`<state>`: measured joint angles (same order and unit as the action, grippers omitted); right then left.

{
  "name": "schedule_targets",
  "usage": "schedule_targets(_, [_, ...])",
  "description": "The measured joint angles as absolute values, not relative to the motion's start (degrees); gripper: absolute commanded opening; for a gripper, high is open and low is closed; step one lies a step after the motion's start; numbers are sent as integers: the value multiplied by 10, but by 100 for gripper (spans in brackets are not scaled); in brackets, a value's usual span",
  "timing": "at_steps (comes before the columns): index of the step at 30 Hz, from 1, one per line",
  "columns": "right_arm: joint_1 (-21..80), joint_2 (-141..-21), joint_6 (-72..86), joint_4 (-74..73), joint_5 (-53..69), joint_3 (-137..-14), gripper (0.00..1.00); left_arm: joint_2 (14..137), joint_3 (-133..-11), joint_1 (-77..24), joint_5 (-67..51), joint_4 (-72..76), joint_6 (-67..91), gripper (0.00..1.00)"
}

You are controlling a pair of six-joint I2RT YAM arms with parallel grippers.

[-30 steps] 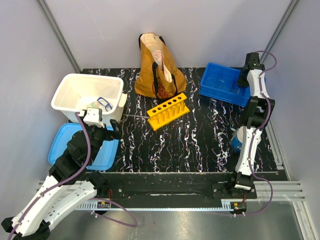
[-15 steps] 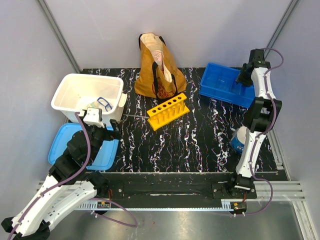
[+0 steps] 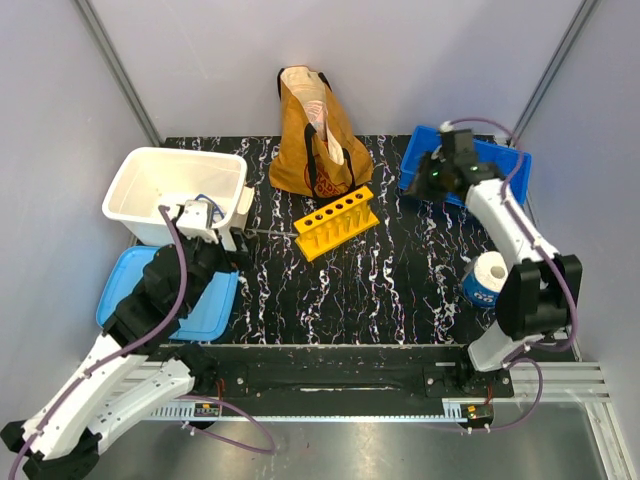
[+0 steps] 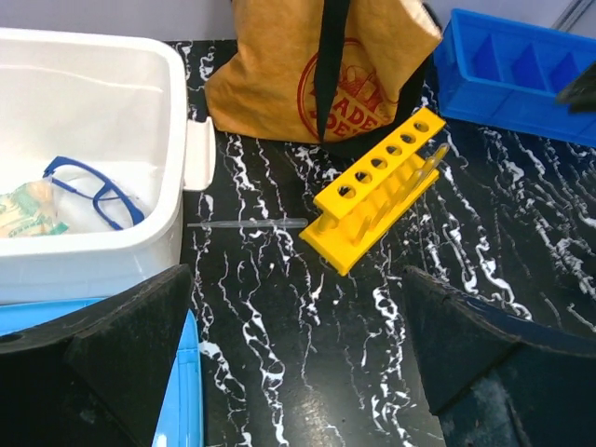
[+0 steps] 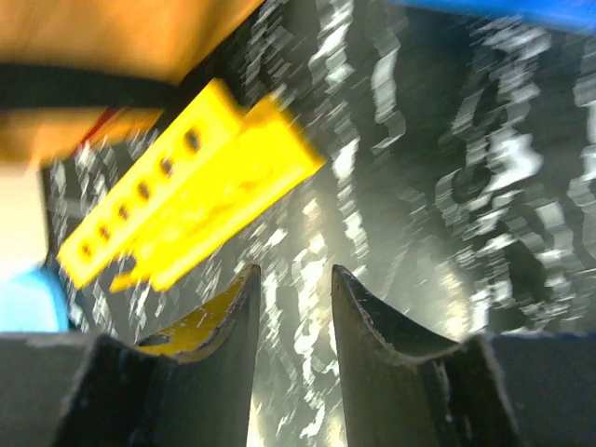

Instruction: Organize the chemistry lab equipment

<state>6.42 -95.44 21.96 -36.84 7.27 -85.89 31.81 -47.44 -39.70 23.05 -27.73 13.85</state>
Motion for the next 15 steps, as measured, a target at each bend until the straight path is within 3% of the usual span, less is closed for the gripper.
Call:
schedule_targets(7, [241, -782, 269, -288, 101, -679, 45, 447, -649, -397, 266, -364, 182, 96])
schedule_targets(15, [259, -593, 312, -228, 96, -535, 53, 569, -781, -396, 309, -434, 263, 87])
